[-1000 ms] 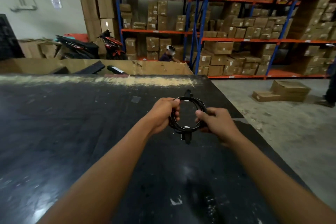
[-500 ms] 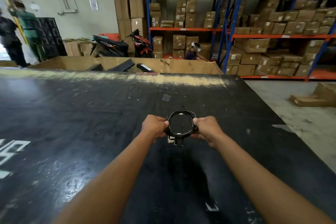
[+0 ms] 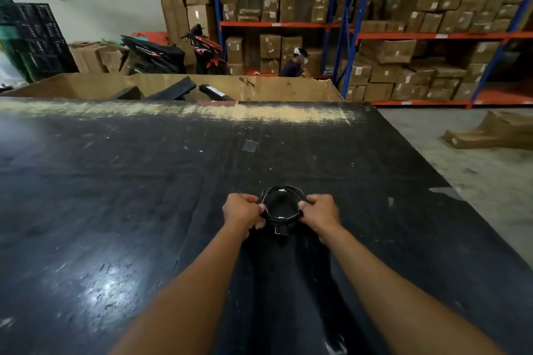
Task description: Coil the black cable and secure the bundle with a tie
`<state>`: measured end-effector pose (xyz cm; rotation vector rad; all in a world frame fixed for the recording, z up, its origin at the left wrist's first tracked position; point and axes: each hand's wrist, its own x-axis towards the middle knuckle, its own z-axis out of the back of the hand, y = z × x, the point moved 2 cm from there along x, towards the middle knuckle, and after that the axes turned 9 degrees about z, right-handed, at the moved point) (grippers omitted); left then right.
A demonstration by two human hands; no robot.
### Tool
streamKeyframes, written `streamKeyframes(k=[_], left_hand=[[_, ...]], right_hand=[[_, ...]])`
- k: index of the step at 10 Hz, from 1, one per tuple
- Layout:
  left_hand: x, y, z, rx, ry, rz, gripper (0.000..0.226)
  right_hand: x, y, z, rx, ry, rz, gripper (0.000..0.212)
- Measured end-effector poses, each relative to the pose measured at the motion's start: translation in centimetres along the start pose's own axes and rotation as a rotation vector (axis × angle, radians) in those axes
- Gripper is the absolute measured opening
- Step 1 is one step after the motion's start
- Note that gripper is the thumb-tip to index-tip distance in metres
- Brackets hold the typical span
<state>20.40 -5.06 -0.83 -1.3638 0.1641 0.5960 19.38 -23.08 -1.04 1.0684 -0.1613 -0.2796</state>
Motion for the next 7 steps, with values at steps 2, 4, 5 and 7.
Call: streamKeyframes(k=[2, 4, 5, 7], left_hand=[[0.8, -0.2, -0.7, 0.028, -0.057, -0.008, 0.016], [1.5, 0.3, -0.7, 0.111, -0.066, -0.037, 0.016], [1.6, 0.2, -0.8, 0.169, -0.067, -0.069, 0.018], [1.2, 0.5, 0.3, 0.256, -0.061, -0.089, 0.012]], right_hand=[[0.2, -0.1, -0.3, -0.035, -0.067, -0.021, 0.02], [0.0, -0.1, -0.4, -0.106, -0.047, 0.026, 0.031], [-0.2, 0.0, -0.2, -0.13, -0.015, 0.039, 0.029], [-0.6, -0.2, 0.2, -0.185, -0.017, 0.064, 0.033]])
